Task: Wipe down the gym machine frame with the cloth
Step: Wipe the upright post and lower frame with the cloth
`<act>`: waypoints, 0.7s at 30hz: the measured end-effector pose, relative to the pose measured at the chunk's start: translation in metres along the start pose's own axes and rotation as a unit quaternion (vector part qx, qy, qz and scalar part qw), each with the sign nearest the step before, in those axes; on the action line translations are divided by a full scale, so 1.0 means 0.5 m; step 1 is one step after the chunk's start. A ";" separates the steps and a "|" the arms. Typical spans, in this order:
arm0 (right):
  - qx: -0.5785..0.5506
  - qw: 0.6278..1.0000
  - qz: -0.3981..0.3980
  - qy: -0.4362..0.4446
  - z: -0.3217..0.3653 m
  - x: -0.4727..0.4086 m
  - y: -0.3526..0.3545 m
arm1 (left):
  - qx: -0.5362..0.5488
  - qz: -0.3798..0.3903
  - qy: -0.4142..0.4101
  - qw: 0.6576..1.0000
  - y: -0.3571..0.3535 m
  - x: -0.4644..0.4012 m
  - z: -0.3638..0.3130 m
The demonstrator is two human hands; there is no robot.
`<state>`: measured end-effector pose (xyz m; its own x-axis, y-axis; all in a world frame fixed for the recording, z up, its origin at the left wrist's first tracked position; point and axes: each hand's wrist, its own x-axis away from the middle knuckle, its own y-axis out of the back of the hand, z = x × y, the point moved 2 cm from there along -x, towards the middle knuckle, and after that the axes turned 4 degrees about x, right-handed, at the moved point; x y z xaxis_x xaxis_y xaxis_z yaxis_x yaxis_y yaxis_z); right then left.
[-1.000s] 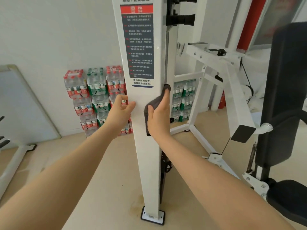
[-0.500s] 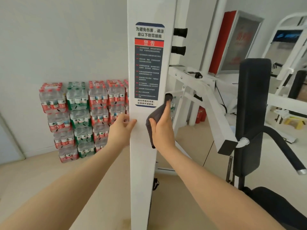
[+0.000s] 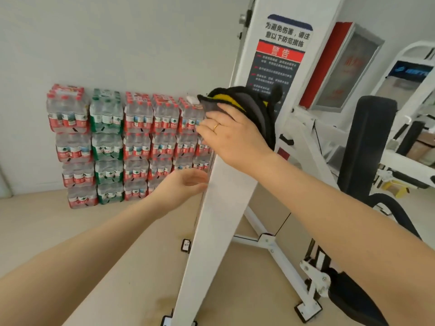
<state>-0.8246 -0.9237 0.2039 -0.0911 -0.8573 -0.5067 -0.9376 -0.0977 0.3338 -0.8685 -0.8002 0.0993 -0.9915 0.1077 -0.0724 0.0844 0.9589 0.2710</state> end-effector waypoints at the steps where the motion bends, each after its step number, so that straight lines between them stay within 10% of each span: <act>1: -0.016 0.999 0.028 0.022 0.029 0.011 -0.012 | -0.015 0.008 0.001 1.000 0.008 0.005 0.014; 4: -0.107 0.975 0.162 0.105 0.144 0.086 -0.047 | -0.024 0.002 0.006 1.000 0.030 0.027 0.062; 8: -0.154 0.853 0.450 0.217 0.272 0.152 -0.067 | -0.004 -0.020 0.058 0.998 0.057 0.069 0.158; 16: 0.096 0.955 0.236 0.151 0.157 0.100 -0.041 | 0.030 -0.035 0.145 0.988 0.090 0.066 0.272; 21: 0.080 0.949 0.278 0.129 0.272 0.160 -0.092 | 0.109 -0.062 0.203 0.971 0.042 0.050 0.359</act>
<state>-0.8343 -0.9192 0.0396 -0.5201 -0.8513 -0.0697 -0.8097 0.4654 0.3575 -0.8736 -0.7301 -0.0689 -0.9486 -0.0822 0.3056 -0.0629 0.9954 0.0725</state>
